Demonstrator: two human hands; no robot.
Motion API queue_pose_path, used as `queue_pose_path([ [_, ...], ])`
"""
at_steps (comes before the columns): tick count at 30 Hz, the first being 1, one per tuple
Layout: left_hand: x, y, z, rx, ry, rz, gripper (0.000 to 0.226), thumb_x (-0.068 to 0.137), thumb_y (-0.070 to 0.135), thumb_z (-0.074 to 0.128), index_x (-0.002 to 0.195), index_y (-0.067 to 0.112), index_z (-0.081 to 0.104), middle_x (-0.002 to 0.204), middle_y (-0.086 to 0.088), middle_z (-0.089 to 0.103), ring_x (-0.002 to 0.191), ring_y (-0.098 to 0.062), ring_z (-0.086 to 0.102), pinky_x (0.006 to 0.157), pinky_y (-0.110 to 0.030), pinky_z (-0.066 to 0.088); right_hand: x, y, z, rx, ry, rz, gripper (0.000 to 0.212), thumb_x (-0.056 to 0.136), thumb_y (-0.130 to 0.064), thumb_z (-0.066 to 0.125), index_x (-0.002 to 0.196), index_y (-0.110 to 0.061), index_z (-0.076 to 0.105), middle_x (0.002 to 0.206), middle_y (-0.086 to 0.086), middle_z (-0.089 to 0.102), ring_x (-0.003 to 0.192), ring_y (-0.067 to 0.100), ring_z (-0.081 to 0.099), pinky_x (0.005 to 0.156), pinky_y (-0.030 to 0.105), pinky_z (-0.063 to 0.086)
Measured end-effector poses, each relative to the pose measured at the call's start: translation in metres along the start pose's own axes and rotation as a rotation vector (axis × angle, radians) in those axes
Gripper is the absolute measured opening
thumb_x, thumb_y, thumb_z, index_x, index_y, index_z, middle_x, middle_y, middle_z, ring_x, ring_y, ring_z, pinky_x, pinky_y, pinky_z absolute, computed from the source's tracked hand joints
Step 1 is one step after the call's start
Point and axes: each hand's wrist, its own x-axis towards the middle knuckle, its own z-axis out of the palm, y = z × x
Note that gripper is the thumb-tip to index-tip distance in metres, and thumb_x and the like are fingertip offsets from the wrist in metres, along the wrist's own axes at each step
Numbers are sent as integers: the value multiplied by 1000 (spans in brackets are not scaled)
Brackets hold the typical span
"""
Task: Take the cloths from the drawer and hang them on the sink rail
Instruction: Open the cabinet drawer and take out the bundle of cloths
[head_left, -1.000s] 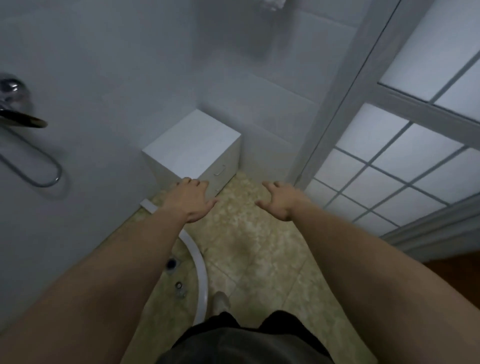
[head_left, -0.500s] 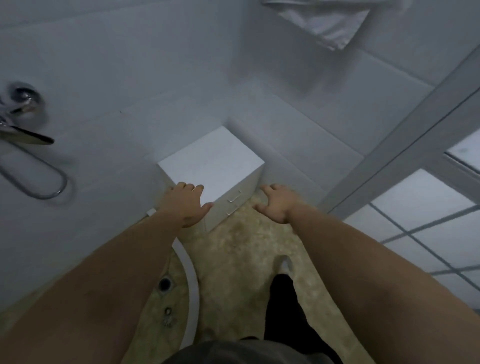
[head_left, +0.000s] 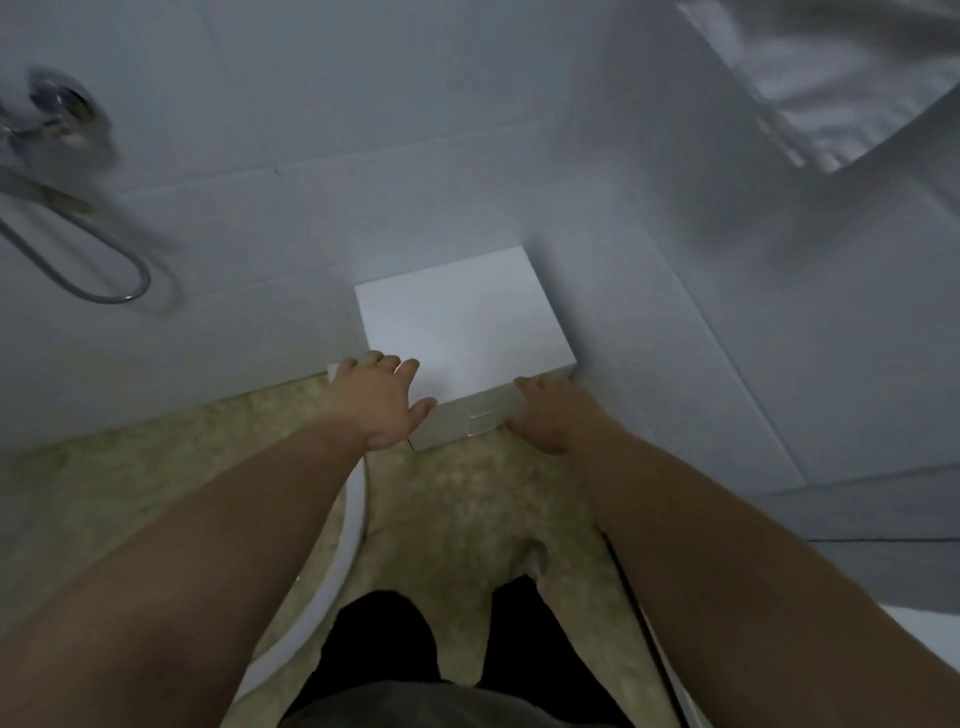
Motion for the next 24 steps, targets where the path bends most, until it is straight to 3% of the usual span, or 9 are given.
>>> queue_pose_path([
  [4,26,20,-6,9,17,13,70,96,64,24,150,19,32,150,-6,45,140,-28,35,110,-49,32,30,27,6,-2,-21,-20,82,92,-67,39,157,-22,17,163,9,23,147,34,27,116,53,30],
  [10,76,26,20,-8,-37,28,69,95,64,24,147,20,36,147,-6,48,138,-27,36,111,-49,32,97,45,52,-37,-74,-16,86,75,-82,18,149,-40,31,159,1,31,142,34,34,110,56,33],
  [14,107,18,48,-34,-66,62,70,94,65,23,147,21,36,148,-4,46,140,-26,35,110,-48,32,121,36,65,-13,-74,28,79,78,-75,25,147,-35,33,150,4,43,132,32,46,103,54,40],
  [24,186,-44,151,-14,-95,26,68,96,63,24,148,20,33,151,-7,42,143,-28,30,115,-51,27,221,-6,117,15,-135,-61,77,93,-62,44,157,-25,20,161,8,26,147,30,25,117,49,26],
])
